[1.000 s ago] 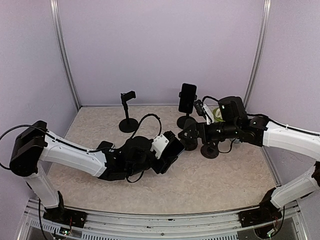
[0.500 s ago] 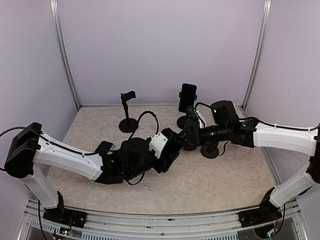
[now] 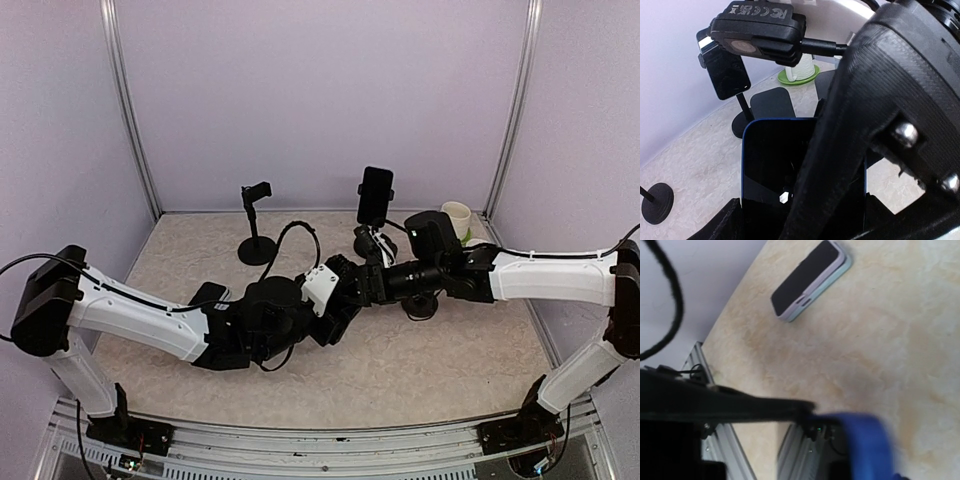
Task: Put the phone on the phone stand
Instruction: Pass from the left arm to the right, then move the phone stand to the center of the board.
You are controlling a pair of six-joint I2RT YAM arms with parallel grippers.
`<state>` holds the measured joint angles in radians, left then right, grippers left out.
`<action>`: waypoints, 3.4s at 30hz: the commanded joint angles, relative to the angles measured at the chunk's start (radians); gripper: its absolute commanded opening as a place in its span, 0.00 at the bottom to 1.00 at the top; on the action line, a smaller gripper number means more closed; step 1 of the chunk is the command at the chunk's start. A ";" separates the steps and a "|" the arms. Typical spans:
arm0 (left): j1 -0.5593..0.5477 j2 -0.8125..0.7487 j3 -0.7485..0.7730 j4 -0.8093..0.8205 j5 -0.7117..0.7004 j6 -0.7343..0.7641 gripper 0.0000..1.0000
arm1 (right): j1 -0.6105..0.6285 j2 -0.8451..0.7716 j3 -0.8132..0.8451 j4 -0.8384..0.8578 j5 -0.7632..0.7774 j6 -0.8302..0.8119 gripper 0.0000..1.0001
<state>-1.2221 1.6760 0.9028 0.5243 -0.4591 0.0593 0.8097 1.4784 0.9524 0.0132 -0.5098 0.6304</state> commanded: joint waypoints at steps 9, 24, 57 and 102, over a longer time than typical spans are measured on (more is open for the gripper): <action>-0.019 0.039 0.068 0.035 -0.046 0.011 0.60 | 0.028 0.004 -0.001 0.065 -0.038 0.012 0.64; -0.030 0.038 0.074 0.023 -0.068 0.003 0.63 | 0.032 0.011 -0.012 0.050 -0.002 -0.002 0.04; 0.142 -0.376 -0.151 -0.117 -0.062 -0.203 0.99 | 0.003 -0.062 0.016 -0.080 0.151 -0.123 0.00; 0.910 -0.045 0.242 -0.228 0.761 -0.201 0.81 | -0.018 -0.154 -0.031 -0.135 0.165 -0.154 0.00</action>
<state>-0.3138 1.5875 1.0668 0.2863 0.2607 -0.1955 0.8017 1.3575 0.9268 -0.1730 -0.3260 0.4725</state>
